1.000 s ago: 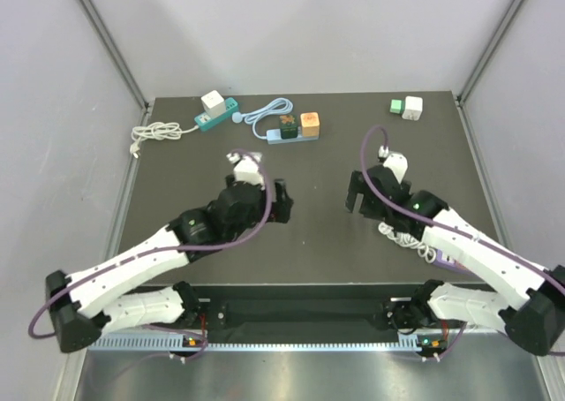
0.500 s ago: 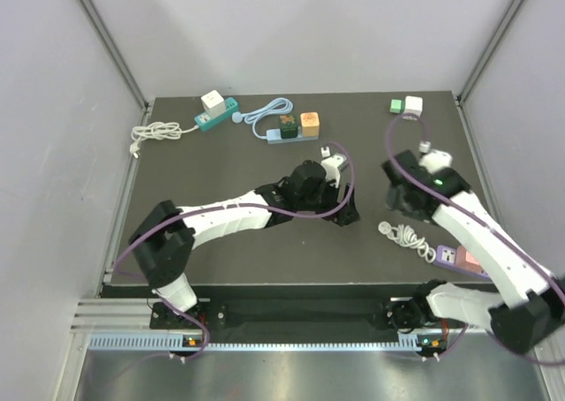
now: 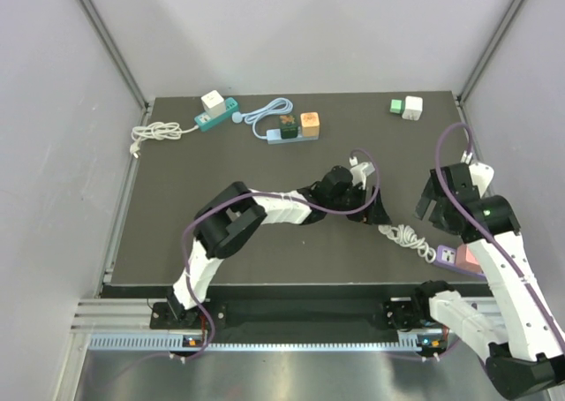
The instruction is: Pull the plug off the socket
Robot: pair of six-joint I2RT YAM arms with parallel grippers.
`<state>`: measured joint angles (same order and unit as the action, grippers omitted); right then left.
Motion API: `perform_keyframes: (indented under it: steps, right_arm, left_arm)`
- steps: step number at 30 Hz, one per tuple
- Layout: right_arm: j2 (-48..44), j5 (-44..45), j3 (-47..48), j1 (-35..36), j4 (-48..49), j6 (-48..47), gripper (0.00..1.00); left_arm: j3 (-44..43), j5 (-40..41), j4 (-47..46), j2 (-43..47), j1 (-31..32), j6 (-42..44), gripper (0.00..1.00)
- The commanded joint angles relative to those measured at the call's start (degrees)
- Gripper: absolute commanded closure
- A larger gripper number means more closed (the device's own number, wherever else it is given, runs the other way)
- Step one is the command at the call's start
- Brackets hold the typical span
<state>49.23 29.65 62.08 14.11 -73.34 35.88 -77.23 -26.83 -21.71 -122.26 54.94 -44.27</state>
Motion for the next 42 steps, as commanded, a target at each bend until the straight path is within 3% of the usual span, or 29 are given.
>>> perform_keyframes:
  steps: [1,9,15,19,22,23,42]
  right_arm:
    - [-1.8,-2.1,3.7,-0.9,-0.1,-3.4,0.0]
    - [-6.6,-7.1,2.4,-1.0,2.1,-6.7,0.0]
    - [-7.3,-9.4,1.2,-0.9,3.0,-7.0,0.0]
    - [-7.5,-10.7,-0.3,-1.0,3.9,-6.3,0.0]
    - [-7.0,-11.3,-1.2,-0.9,4.3,-5.3,0.0]
    - [-6.9,-11.3,-1.4,-1.0,4.5,-5.1,0.0]
    - [-2.7,-16.9,-8.5,-0.9,10.6,1.9,0.0]
  left_arm:
    - [-7.2,3.0,1.9,-3.4,0.9,0.9,0.22]
    - [-9.0,2.9,1.8,-8.2,1.4,-1.2,0.46]
    - [-6.5,2.5,1.5,-6.8,2.3,-1.3,0.46]
    - [-4.7,2.2,1.0,-6.4,2.4,-1.9,0.63]
    - [-3.1,3.2,1.3,-5.4,2.3,-2.0,0.84]
    - [-2.7,3.5,1.8,-4.2,2.1,-1.6,1.0]
    - [14.9,11.0,11.6,15.0,-8.5,3.8,1.0]
